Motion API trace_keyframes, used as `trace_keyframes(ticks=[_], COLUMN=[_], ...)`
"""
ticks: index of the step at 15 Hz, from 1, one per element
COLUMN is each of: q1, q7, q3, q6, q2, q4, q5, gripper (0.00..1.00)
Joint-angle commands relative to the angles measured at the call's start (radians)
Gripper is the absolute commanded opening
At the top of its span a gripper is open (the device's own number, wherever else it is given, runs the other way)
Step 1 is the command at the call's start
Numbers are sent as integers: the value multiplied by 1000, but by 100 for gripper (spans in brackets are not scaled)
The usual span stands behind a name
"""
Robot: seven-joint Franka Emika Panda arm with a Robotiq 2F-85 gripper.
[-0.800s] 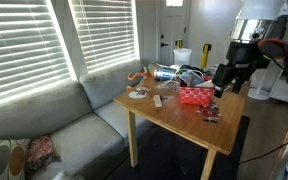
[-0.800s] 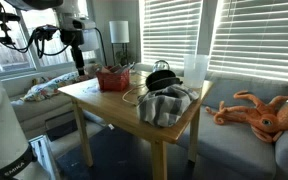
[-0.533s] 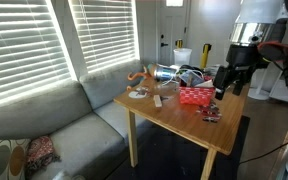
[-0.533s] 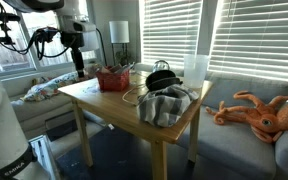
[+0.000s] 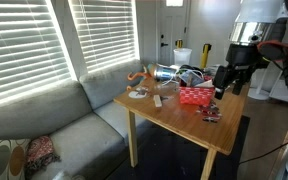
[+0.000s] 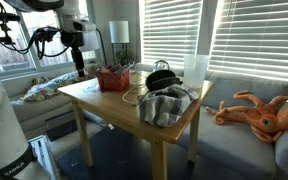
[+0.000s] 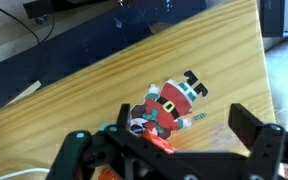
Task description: Put the plank toy in the red box
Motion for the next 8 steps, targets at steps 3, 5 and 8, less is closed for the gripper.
trace_keyframes(ticks=[3,5,8], q1=[-25,-63,-162], q7=[160,321,554], q3=[119,207,357], q6=[117,174,262], q2=[204,302,424], q4=[161,236,335], q5=[59,14,-83], gripper=[100,100,100])
